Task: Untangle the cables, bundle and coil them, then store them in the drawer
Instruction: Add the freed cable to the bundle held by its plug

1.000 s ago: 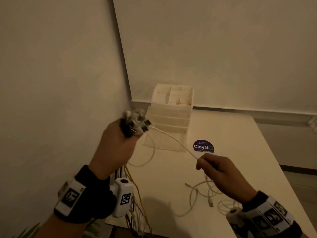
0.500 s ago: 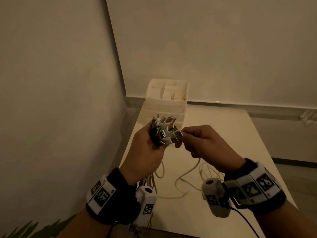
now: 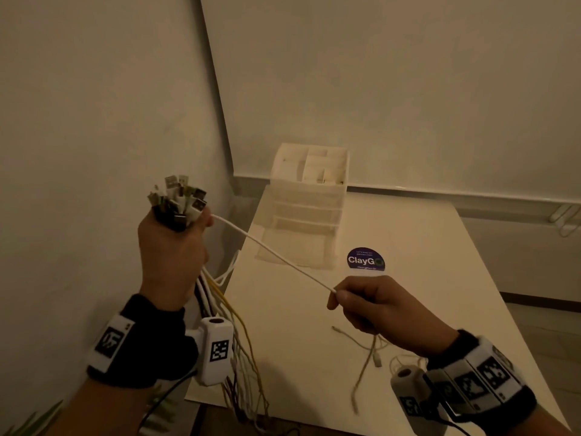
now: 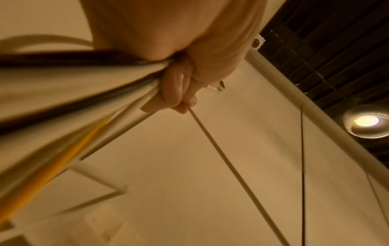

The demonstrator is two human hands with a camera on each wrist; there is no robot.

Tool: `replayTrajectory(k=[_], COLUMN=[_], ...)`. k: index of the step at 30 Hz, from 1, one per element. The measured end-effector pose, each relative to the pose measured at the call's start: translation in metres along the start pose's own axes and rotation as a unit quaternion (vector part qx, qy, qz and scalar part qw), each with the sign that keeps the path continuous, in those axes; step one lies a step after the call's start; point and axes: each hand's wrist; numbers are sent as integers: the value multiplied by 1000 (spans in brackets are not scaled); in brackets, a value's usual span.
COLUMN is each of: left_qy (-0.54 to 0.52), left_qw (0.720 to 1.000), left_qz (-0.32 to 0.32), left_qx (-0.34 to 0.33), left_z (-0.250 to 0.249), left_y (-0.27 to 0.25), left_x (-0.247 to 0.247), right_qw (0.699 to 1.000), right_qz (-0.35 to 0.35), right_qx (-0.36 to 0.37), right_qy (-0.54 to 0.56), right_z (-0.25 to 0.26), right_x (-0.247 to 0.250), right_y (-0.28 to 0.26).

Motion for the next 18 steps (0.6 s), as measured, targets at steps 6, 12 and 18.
replayTrajectory(k=[6, 12, 18], left_qy=[179, 137, 162], left_qw=[982, 923, 926], left_qz=[18, 333, 307], left_qx=[-54, -138, -148], left_z=[6, -2, -2], left_y=[-18, -65, -59], left_x=[11, -26, -24], right_qw=[999, 1000, 1000], right_qz=[-22, 8, 2], right_qx=[-29, 6, 4], right_qy=[-19, -11, 8], right_z=[5, 45, 67], right_x=[-5, -18, -23], right_y=[3, 19, 32])
Point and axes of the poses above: each hand's wrist, its own y-axis towards the middle knuckle, its own x-axis out of the back of the hand, z = x × y, and after that the axes turned 5 degrees about z, right-handed
